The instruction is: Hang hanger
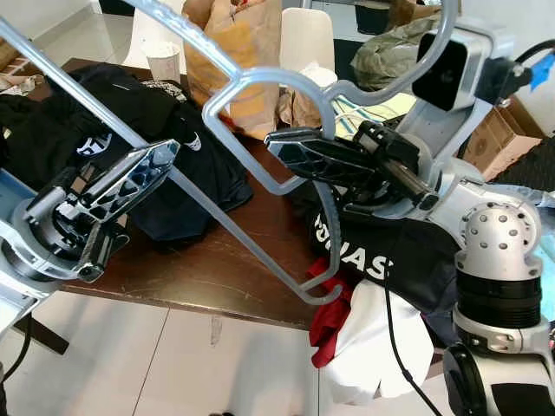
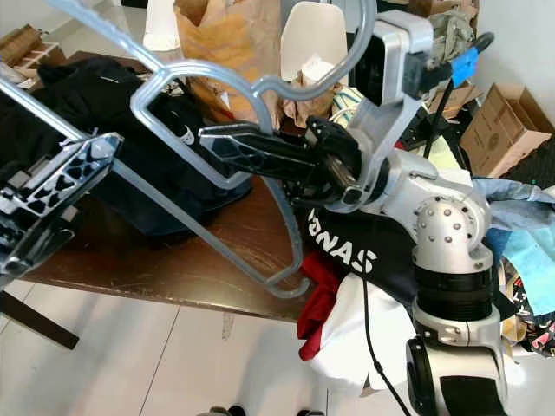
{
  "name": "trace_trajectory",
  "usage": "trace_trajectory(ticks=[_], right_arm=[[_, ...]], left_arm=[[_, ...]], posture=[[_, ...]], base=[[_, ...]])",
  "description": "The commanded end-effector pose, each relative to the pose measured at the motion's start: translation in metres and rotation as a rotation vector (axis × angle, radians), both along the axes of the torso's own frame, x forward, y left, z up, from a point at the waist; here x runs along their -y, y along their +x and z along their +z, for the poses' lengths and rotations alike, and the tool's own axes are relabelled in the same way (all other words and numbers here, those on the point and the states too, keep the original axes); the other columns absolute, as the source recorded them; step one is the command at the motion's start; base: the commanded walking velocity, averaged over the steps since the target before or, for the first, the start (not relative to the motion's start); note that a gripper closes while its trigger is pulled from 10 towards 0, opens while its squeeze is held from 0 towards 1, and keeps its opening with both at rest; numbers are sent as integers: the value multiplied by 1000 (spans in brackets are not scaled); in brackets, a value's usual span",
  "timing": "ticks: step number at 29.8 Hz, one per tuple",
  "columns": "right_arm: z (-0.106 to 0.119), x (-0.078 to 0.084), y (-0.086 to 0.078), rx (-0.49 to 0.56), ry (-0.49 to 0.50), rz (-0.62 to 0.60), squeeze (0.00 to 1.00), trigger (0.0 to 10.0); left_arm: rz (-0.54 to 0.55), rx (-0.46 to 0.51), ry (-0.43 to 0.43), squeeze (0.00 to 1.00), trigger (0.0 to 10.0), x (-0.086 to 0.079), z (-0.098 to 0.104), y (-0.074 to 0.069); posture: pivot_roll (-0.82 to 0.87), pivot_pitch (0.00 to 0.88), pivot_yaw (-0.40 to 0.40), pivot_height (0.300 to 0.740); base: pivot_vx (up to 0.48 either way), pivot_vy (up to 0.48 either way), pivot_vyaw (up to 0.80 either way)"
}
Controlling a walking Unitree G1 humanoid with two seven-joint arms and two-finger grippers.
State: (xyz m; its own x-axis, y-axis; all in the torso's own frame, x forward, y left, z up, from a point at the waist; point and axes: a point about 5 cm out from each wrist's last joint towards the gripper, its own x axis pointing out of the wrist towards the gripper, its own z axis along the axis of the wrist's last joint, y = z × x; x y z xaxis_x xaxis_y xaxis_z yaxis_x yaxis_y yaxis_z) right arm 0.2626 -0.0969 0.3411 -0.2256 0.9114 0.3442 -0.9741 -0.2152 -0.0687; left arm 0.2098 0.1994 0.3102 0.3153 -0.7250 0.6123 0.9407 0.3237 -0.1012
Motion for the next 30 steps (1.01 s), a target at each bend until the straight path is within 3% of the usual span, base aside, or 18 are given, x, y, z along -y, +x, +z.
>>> trace_trajectory(ticks=[1,2,4,5,6,7,14,16,17,18,20,23,28,30], right_arm=[[-9,-9,-2,28,-89,-24,0,0],[-11,-11,2,26,-103,-68,0,0],[-11,-11,2,26,-103,-68,0,0],[-13,-13,7,21,-111,-108,0,0],[-13,-13,7,21,-111,-108,0,0],[-14,-13,12,15,-117,-151,0,0],[-17,-13,39,-23,-113,-360,0,0],[-17,-13,39,-23,-113,-360,0,0],[-15,-11,49,-46,-95,-438,0,0],[-15,-11,49,-46,-95,-438,0,0],[-13,-4,68,-89,-58,-599,0,0],[-10,3,80,-139,-10,-685,0,0],[-2,9,84,-204,82,-679,0,0],[-2,9,84,-204,82,-679,0,0]], left_arm=[[25,-23,17,102,10000,-3,-2,2],[22,-32,11,188,10000,-3,-3,3],[22,-32,11,188,10000,-3,-3,3],[16,-36,13,690,10000,-2,-4,3],[16,-36,13,690,10000,-2,-4,3],[15,-36,12,1000,10000,-2,-4,2],[96,-52,41,1000,10000,-17,-7,1],[96,-52,41,1000,10000,-17,-7,1],[134,-64,61,1000,10000,-24,-10,-1],[134,-64,61,1000,10000,-24,-10,-1],[218,-99,122,1000,10000,-39,-16,-7],[269,-128,168,1000,10000,-48,-21,-13],[326,-197,267,1000,10000,-52,-35,-18],[326,-197,267,1000,10000,-52,-35,-18]], posture=[[-26,188,-35,740],[-23,186,-35,740],[-23,186,-35,740],[-23,186,-35,740],[-23,186,-35,740],[-23,186,-35,740],[-19,183,-30,740],[-19,183,-30,740],[-19,183,-32,740],[-19,183,-32,740],[-9,180,-31,740],[-3,180,-34,740],[4,181,-40,740],[4,181,-40,740]], base=[[0,0,0],[0,0,0],[0,0,0],[0,0,0],[0,0,0],[0,0,0],[0,0,0],[0,0,0],[0,0,0],[0,0,0],[0,0,0],[0,0,0],[0,0,0],[0,0,0]])
